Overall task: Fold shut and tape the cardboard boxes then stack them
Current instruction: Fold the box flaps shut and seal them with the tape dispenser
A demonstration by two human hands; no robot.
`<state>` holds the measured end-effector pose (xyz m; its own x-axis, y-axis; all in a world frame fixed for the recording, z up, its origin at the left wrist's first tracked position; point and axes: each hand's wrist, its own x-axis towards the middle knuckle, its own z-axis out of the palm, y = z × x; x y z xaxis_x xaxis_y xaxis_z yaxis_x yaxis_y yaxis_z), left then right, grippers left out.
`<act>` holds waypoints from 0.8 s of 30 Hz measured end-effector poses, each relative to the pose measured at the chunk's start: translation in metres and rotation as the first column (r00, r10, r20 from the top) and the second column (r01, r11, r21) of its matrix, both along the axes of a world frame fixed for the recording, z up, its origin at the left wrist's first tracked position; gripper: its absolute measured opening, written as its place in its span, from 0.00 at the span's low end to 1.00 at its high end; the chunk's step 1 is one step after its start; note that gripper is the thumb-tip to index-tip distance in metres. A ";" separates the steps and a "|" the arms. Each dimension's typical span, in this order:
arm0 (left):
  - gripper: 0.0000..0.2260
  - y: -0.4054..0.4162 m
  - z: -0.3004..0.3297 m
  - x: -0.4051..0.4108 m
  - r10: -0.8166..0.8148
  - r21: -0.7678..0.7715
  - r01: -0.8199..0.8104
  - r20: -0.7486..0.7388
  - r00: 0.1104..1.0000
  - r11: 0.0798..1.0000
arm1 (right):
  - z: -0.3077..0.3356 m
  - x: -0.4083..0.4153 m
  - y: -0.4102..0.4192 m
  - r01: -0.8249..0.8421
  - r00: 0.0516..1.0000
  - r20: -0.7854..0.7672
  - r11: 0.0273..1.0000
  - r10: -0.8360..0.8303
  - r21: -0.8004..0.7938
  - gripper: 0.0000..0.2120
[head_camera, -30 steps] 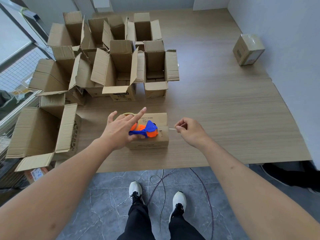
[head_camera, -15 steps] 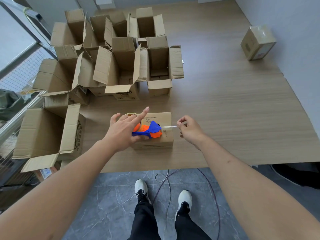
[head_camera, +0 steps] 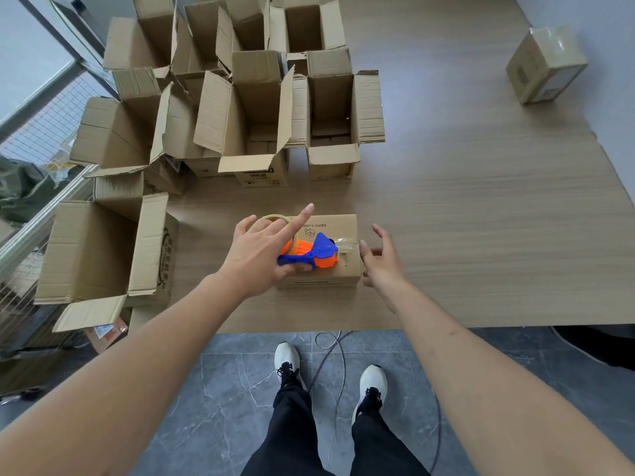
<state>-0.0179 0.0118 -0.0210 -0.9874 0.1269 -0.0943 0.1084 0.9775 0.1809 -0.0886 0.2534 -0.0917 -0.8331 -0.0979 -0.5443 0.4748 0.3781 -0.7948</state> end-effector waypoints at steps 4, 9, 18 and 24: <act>0.45 0.000 -0.001 0.000 -0.017 -0.011 0.017 -0.031 0.999 1.000 | 0.007 0.011 -0.016 -0.020 0.975 -0.220 0.998 0.005 -0.066 0.19; 0.43 -0.003 0.001 0.001 -0.040 0.000 0.040 -0.032 0.999 0.999 | 0.007 0.026 -0.029 -0.067 0.968 -0.246 0.993 0.041 -0.097 0.23; 0.28 -0.027 0.009 -0.009 -0.398 -0.143 0.383 -0.097 0.912 0.913 | 0.010 0.030 -0.034 -0.023 0.954 -0.300 1.000 0.022 0.001 0.22; 0.24 -0.083 0.030 -0.006 -0.355 -0.081 0.363 0.095 0.930 0.928 | 0.010 0.029 -0.034 -0.028 0.948 -0.314 0.997 0.050 0.074 0.22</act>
